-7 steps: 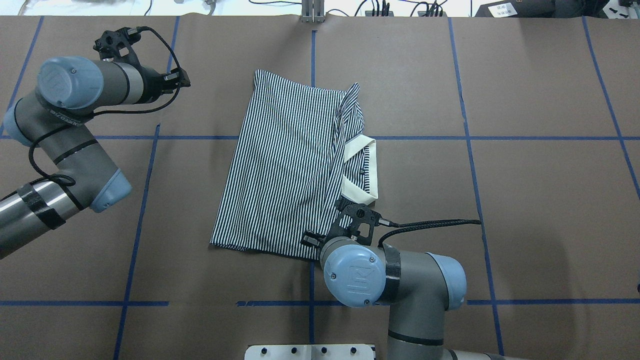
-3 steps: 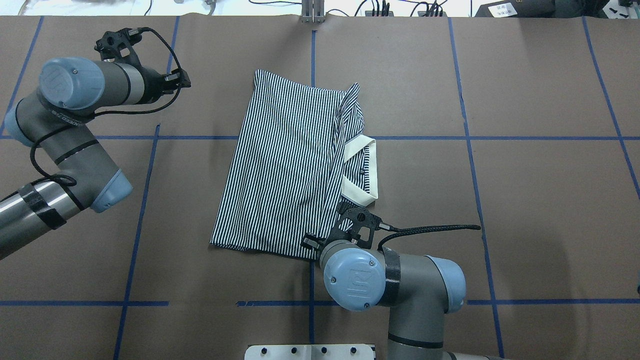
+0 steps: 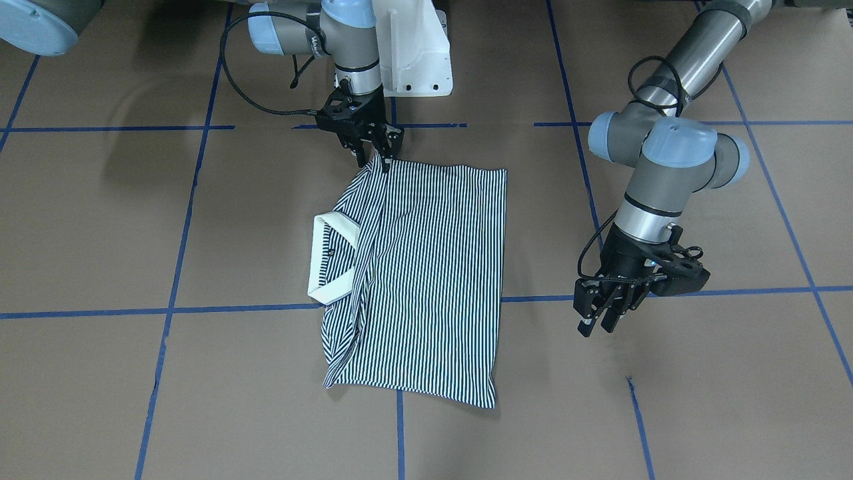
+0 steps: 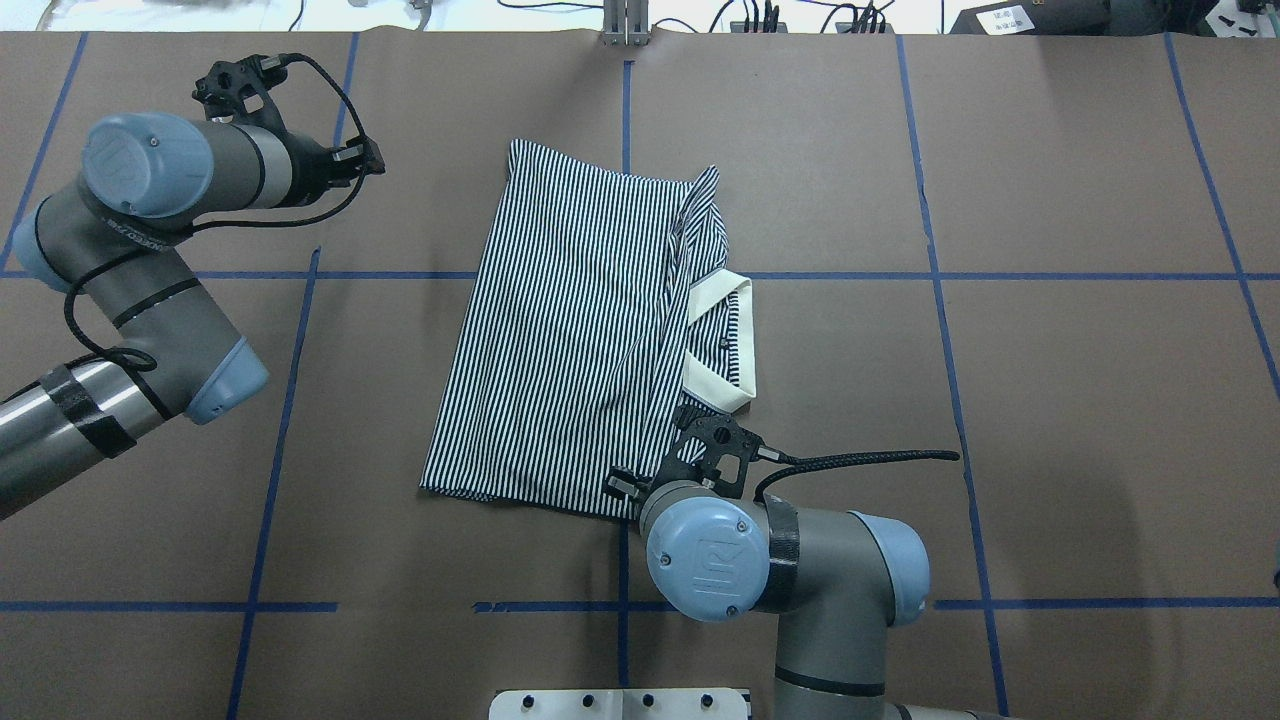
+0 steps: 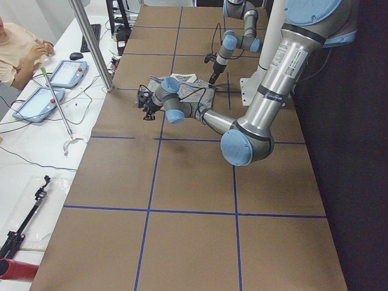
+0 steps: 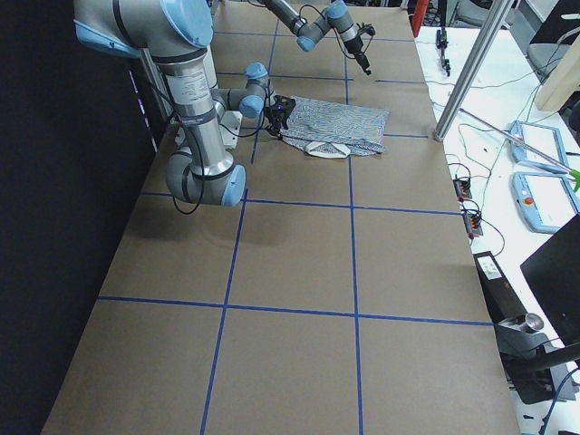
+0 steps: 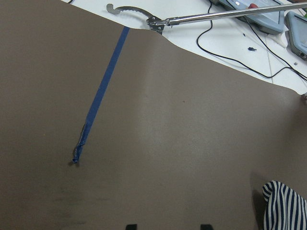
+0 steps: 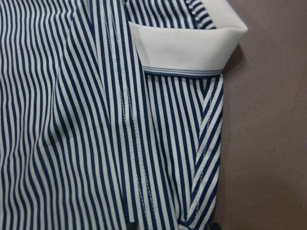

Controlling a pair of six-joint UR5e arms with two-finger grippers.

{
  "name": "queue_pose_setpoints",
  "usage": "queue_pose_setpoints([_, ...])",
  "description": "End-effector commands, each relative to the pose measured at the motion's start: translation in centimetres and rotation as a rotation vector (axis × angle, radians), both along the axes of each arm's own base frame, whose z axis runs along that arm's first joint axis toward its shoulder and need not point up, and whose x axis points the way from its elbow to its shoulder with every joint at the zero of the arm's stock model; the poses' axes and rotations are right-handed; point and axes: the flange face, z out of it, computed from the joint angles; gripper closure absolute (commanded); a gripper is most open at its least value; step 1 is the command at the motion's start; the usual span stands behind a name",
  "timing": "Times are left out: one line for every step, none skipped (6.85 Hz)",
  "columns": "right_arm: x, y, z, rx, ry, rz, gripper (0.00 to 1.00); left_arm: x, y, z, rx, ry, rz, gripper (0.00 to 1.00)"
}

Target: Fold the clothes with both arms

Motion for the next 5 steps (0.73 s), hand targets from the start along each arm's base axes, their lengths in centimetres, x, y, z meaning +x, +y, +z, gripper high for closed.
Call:
queue_pose_setpoints([-0.05, -0.01, -0.14, 0.0, -0.002, 0.0, 0.79, 0.02, 0.0, 0.06, -0.002, -0.003, 0.001, 0.46])
queue_pose_setpoints([-0.02, 0.0, 0.17, 0.0, 0.005, -0.001, 1.0, 0.03, 0.0, 0.09, -0.003, -0.004, 0.001, 0.46])
queue_pose_setpoints([-0.02, 0.01, 0.18, 0.003, 0.006, -0.005, 1.0, -0.04, -0.09, -0.02, -0.003, -0.002, -0.001, 0.46])
queue_pose_setpoints([0.13, -0.15, -0.05, 0.005, 0.002, -0.005, 1.0, -0.02, -0.11, -0.13, -0.003, 0.0, -0.002, 0.46])
queue_pose_setpoints([0.37, -0.39, -0.24, 0.006, -0.002, -0.003, 1.0, -0.04, -0.09, -0.21, -0.003, 0.002, -0.003, 0.46])
